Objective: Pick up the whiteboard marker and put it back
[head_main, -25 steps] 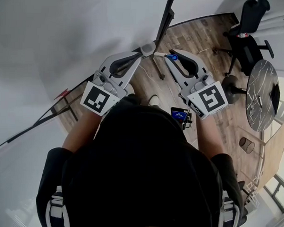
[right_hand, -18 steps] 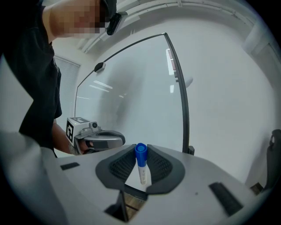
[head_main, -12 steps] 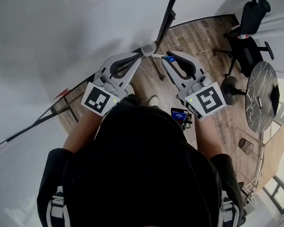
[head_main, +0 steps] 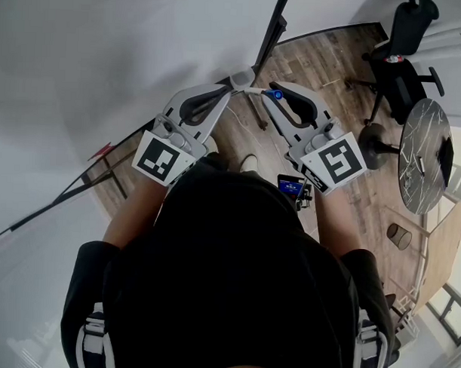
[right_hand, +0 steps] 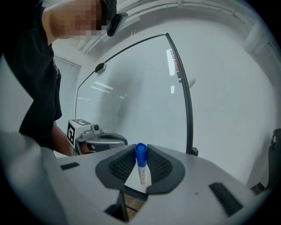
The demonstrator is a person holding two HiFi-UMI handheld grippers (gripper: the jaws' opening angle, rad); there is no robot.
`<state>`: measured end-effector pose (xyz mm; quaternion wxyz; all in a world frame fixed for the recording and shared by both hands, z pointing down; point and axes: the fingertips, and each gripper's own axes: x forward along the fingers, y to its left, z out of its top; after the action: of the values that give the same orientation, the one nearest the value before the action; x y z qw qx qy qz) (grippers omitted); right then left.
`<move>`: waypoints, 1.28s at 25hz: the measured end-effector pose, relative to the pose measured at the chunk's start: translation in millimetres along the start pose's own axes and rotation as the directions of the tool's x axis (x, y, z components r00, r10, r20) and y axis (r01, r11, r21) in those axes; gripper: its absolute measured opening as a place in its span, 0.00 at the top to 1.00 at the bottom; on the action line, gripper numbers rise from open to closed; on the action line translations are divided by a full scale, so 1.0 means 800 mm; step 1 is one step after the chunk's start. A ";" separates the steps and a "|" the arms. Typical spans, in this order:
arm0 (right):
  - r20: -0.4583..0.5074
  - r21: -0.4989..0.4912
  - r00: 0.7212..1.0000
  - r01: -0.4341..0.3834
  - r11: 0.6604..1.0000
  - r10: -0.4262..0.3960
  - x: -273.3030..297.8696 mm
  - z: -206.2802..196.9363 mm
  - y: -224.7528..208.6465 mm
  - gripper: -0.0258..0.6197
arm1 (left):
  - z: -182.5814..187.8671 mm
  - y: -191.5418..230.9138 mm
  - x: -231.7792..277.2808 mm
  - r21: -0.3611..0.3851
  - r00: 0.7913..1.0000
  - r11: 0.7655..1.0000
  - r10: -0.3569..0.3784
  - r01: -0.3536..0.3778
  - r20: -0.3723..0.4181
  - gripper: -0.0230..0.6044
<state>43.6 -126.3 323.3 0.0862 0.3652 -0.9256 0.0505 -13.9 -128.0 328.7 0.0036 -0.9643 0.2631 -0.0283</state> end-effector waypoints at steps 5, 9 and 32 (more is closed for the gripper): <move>-0.009 -0.006 1.000 0.010 1.000 -0.010 0.010 -0.005 -0.002 0.85 | -0.005 0.006 -0.003 -0.003 1.000 1.000 0.007 -0.007 -0.002 0.96; -0.036 -0.022 0.999 0.021 1.000 -0.022 0.027 -0.012 -0.007 0.85 | -0.015 0.015 -0.006 0.002 1.000 1.000 0.013 -0.013 0.003 0.96; -0.223 -0.052 0.971 0.073 0.996 -0.083 0.121 -0.144 -0.048 0.85 | -0.060 0.050 -0.006 -0.033 0.999 0.999 0.031 -0.032 -0.020 0.96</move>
<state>14.3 -200.6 456.1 0.2003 0.3913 -0.8956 0.0682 -41.1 -159.4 375.7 -0.0147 -0.9597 0.2787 -0.0330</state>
